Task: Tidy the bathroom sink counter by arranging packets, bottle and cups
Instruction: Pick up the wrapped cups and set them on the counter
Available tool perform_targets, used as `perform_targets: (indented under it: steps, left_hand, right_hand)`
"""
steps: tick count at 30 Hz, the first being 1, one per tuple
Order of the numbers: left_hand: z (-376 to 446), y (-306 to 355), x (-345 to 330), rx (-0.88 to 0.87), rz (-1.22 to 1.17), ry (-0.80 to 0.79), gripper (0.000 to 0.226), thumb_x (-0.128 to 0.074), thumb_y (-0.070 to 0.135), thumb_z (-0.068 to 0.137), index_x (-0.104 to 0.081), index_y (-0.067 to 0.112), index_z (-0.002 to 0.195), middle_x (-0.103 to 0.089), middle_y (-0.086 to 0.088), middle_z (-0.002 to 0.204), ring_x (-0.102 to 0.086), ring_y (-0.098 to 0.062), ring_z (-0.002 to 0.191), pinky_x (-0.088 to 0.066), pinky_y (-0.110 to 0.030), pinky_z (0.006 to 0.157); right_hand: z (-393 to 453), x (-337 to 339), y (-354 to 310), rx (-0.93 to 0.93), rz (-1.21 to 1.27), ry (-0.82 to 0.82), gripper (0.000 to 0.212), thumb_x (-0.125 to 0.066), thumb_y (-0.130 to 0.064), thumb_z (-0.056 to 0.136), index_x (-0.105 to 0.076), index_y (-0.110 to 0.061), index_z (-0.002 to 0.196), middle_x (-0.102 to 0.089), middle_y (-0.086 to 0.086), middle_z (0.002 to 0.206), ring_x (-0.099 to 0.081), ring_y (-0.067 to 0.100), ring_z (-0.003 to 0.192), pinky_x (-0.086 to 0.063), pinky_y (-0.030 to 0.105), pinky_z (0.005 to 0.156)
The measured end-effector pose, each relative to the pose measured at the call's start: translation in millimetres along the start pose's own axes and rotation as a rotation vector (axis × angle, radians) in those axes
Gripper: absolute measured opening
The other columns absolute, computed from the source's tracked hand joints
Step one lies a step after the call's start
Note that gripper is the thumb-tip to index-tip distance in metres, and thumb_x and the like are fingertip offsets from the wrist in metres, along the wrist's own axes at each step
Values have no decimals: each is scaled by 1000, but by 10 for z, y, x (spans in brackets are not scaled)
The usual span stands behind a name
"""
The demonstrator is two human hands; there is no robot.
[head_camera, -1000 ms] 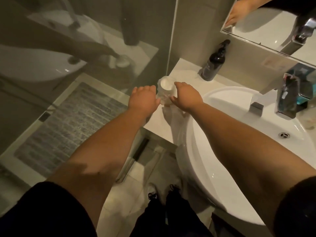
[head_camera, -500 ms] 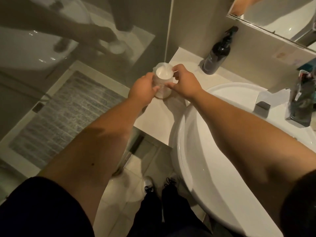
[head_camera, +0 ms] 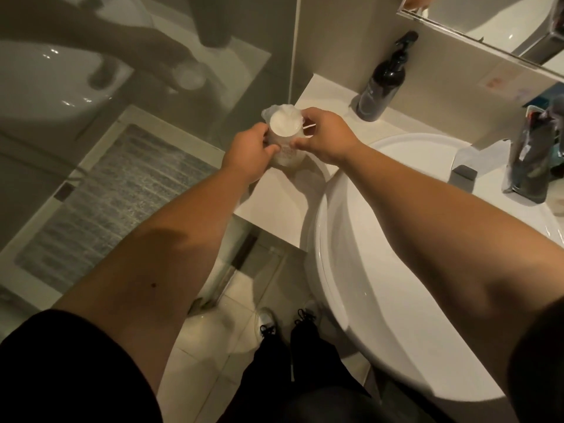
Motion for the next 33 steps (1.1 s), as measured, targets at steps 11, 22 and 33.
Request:
perform_targets:
  steps: [11,22,33]
  left_hand:
    - [-574,590,329,-227,88,-16,31,-64,28,90,-59,11,115,-69,-8,109,-64,-28,99,-51,-37,84]
    - [-1400,1404,-554,-437,201,-159,32,-59,35,94,-57,15,118,-68,-6,114,-64,-29,101,-53,-42,85]
    - [-2288,2581,-1639,-657,197,-282,32,-57,36,94,-57,16,119,-69,-7,112,-64,-29,97,-54,-43,83]
  right_hand:
    - [-1005,455,-343,-23,-20,184,57,-76,-26,78,-55,-10,129,-65,7,123,-64,23,107,-52,38,93]
    - [-2411,760,464,-229,-21,309,53,-77,-30,77,-59,-13,123,-69,6,116,-66,22,103,-53,41,91]
    - [-3980,1301,1418,-396,25,485,54,-76,-31,81,-57,-15,128,-66,5,123,-63,23,108,-49,36,95]
Point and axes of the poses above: each hand's wrist, its own z-axis towards the middle knuckle, its own x-axis out of the back of the hand, y = z × x, the point moved 1 cm from there along z, towards the middle knuckle
